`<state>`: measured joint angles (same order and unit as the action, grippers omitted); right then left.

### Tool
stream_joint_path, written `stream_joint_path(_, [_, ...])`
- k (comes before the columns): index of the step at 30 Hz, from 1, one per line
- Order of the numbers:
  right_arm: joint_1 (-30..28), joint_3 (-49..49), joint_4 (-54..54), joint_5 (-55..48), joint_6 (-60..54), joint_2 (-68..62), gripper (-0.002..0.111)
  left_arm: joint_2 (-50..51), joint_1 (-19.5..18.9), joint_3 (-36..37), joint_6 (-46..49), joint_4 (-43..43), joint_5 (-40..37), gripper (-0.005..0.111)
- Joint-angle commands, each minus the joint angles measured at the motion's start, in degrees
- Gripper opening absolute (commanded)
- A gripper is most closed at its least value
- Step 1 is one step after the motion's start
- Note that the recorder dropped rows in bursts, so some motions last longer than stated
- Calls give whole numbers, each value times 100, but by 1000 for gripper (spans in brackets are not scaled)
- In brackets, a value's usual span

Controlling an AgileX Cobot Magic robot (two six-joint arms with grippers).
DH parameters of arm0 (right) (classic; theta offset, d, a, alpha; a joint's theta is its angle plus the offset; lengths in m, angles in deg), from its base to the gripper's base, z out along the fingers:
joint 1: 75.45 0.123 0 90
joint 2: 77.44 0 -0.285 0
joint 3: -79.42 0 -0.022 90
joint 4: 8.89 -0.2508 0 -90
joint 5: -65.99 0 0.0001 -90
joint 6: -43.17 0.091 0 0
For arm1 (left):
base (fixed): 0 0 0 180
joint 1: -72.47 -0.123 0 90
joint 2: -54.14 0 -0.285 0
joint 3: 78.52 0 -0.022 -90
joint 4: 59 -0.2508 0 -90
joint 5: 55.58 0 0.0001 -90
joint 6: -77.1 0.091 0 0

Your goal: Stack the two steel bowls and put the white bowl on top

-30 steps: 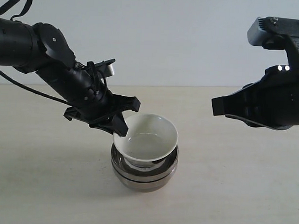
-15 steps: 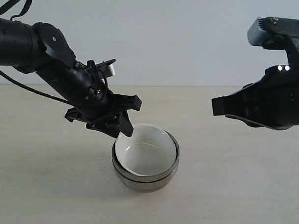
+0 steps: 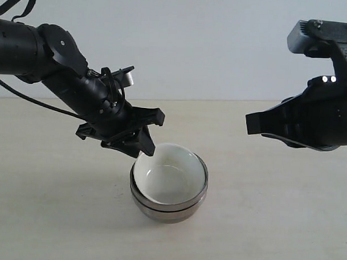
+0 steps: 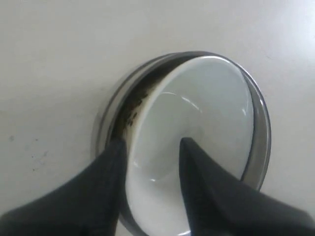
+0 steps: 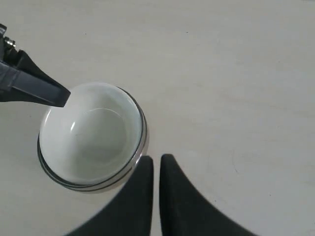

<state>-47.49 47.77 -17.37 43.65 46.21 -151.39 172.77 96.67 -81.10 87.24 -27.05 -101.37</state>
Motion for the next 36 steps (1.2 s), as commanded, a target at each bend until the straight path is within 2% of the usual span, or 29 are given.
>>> stream_joint_path(1, [0,-40,10,-16,-34,32,0,-6,38,-25,-10,-26,126,19])
stream_joint_path(4, [0,-40,10,-16,-34,32,0,-6,38,-25,-10,-142,126,4])
stream_joint_path(36, [0,-40,10,-72,-48,32,0,19,38,123,-10,-654,403,4])
